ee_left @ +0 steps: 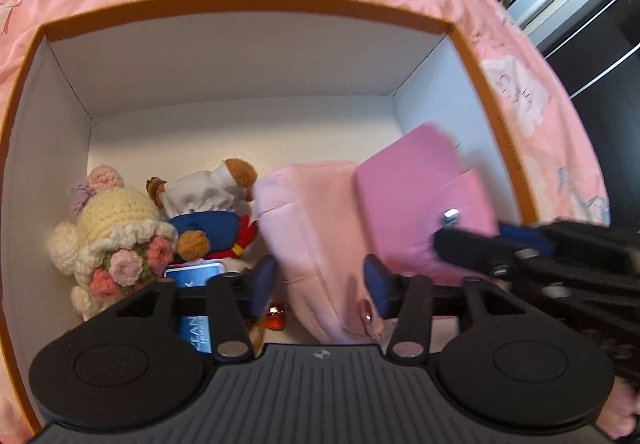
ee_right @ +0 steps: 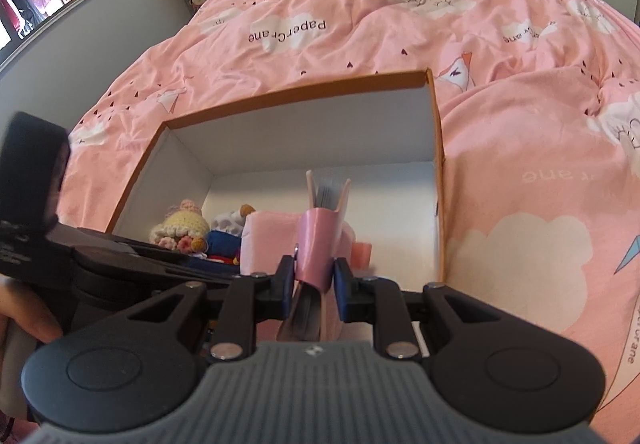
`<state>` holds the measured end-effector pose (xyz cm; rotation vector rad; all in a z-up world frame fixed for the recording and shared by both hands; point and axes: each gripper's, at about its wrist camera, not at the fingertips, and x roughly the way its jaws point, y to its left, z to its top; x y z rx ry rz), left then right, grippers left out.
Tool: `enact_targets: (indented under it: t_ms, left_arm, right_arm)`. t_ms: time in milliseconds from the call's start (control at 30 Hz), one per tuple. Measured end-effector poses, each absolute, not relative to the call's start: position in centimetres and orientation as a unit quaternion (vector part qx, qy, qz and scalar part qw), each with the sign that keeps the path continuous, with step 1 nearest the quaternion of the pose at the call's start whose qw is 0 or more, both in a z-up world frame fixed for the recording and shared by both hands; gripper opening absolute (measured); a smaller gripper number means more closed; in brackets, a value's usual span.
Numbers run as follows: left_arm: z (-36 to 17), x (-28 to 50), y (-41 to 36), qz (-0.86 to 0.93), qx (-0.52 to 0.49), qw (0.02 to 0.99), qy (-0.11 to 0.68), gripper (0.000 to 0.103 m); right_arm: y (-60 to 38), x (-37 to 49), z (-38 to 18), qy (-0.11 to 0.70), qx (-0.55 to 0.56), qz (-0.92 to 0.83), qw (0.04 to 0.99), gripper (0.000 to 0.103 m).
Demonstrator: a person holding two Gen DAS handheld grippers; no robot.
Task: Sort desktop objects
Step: 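Carry the pouch and card holder into the box and lower them, then open both tools to release the pouch and card holder in the box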
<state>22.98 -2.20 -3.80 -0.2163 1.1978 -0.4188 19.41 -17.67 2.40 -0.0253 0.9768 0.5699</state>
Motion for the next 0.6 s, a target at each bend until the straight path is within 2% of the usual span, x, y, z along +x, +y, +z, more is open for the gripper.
enact_targets:
  t_ms: [67, 267, 367, 433, 600]
  left_arm:
    - [-3.0, 22.5, -1.9, -0.189, -0.095, 0.81, 0.547, 0.069]
    - [-0.2, 21.6, 0.3, -0.186, -0.122, 0.824, 0.52, 0.067]
    - [0.7, 21.4, 0.6, -0.173, -0.123, 0.84, 0.5, 0.056]
    - [0.8, 21.0, 0.9, -0.154, -0.11, 0.849, 0.493, 0.041]
    - [0.6, 19.9, 1.9, -0.127, -0.096, 0.86, 0.485, 0.038]
  right_arm:
    - [-17.6, 19.6, 1.8, 0.474, -0.01, 0.268, 0.839, 0.022]
    - [-17.4, 19.5, 1.7, 0.48, -0.018, 0.266, 0.836, 0.022]
    - [-17.5, 19.6, 2.2, 0.472, -0.008, 0.271, 0.839, 0.022]
    - [-17.6, 19.7, 3.0, 0.462, 0.01, 0.282, 0.841, 0.022]
    - [-16.4, 20.3, 3.4, 0.463, 0.049, 0.309, 0.829, 0.022]
